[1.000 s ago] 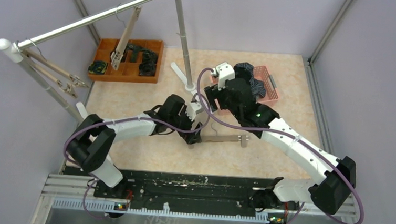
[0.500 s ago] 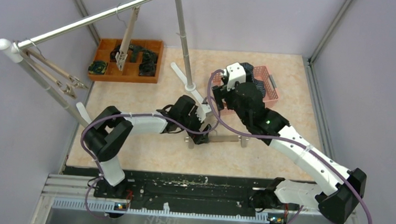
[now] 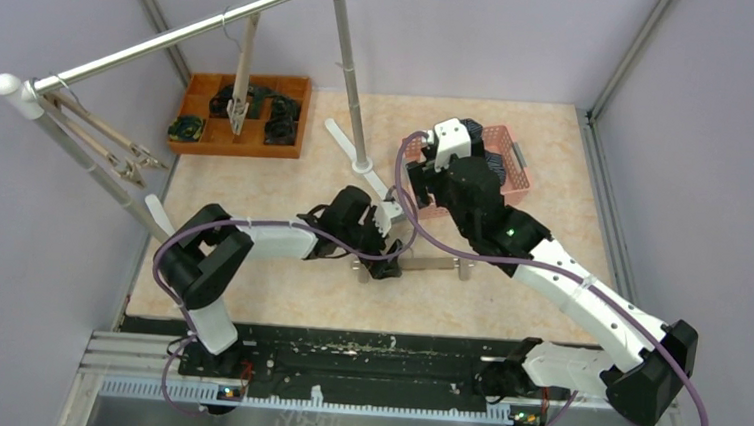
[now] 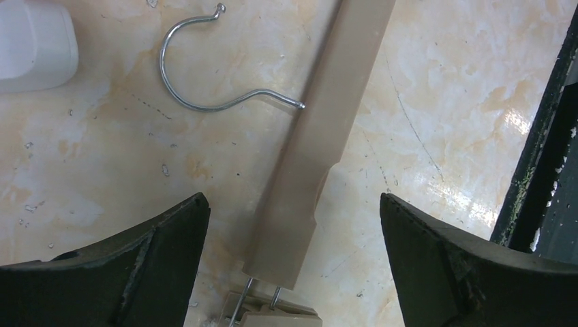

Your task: Remove the underwear clipped to the hanger

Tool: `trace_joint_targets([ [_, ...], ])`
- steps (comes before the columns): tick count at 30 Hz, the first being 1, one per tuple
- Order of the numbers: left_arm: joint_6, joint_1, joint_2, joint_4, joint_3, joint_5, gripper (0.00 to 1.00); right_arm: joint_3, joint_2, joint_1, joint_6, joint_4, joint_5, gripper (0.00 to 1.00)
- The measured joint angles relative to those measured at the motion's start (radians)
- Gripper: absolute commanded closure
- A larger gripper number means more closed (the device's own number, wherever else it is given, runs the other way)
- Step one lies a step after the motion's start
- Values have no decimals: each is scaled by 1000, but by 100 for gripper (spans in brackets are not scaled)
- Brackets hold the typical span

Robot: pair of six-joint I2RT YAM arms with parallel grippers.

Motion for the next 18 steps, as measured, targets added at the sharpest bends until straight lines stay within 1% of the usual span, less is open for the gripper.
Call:
trace_joint_targets([
  [3, 2, 0, -2, 12, -9, -1, 18, 0, 0, 0, -1, 1, 14, 12],
  [5, 5, 0, 0, 10, -10, -6, 18, 0, 0, 0, 0, 2, 31, 11],
  [7, 7, 0, 4, 8, -9, -10, 15, 1, -1, 0, 0, 2, 49, 10],
  [9, 2, 0, 15, 3, 0, -16, 17, 3, -5, 0, 0, 2, 60, 10],
  [14, -18, -16, 86, -23, 96, -49, 18, 42, -28, 0, 0, 6, 80, 6],
  [18, -31, -41, 134, -61, 174, -123, 19, 70, -83, 0, -5, 29, 105, 5],
])
